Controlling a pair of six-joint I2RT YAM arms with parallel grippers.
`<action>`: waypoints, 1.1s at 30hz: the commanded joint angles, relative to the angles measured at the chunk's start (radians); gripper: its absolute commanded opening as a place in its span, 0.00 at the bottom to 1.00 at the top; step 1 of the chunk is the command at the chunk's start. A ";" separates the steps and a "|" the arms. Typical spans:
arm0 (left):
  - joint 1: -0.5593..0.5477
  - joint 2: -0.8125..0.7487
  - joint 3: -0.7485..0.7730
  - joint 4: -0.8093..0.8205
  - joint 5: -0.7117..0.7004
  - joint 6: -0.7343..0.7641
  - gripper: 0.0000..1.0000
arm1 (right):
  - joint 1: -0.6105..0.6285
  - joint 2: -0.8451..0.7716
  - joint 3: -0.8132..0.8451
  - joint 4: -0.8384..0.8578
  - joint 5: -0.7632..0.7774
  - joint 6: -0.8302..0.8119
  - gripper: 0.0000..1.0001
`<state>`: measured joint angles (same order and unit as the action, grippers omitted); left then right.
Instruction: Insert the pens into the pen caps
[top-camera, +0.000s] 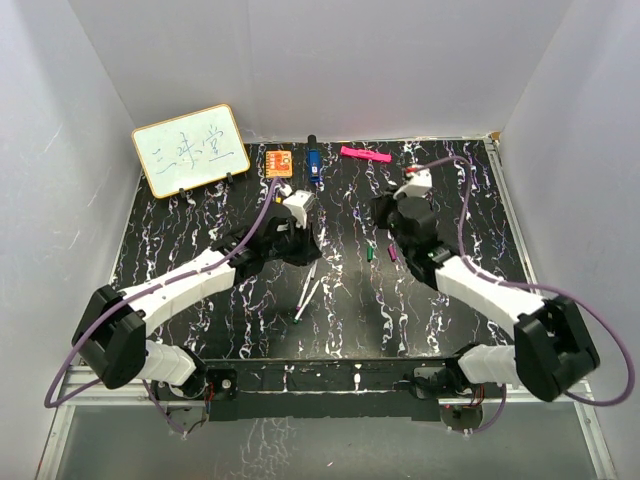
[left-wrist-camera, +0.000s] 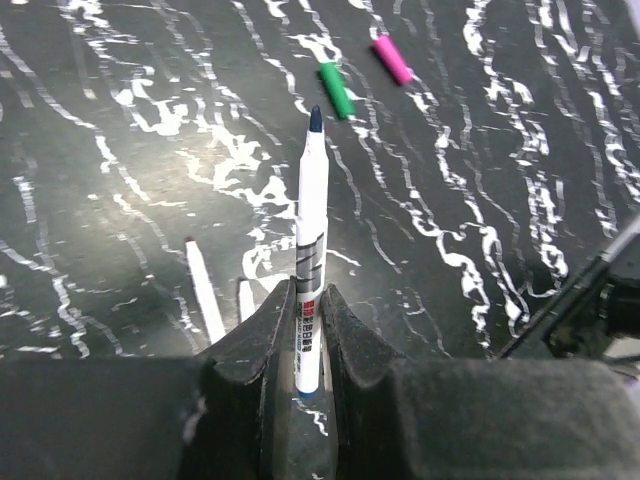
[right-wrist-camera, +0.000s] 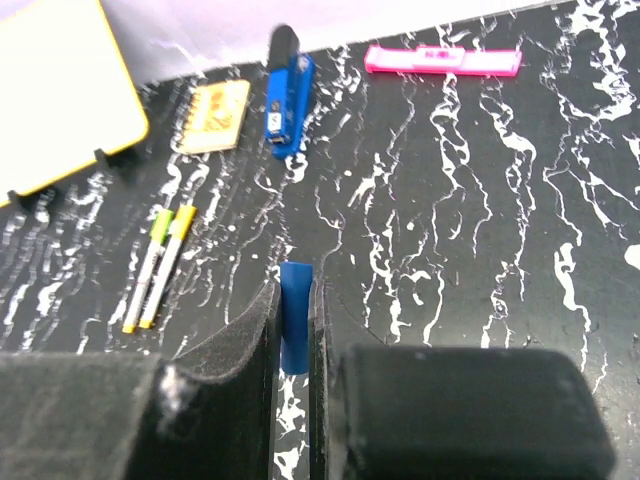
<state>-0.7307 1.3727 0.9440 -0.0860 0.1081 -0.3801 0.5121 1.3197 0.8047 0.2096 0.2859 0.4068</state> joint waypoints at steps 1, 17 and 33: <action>-0.005 -0.035 -0.030 0.216 0.158 -0.063 0.00 | -0.014 -0.123 -0.180 0.418 -0.061 0.018 0.00; -0.086 0.100 -0.046 0.513 0.284 -0.102 0.00 | -0.019 -0.197 -0.484 1.055 -0.122 0.171 0.00; -0.097 0.132 -0.017 0.546 0.275 -0.114 0.00 | -0.019 -0.173 -0.508 1.106 -0.188 0.224 0.00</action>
<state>-0.8219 1.5009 0.9012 0.4202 0.3611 -0.4911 0.4961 1.1412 0.2955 1.2320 0.1284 0.6201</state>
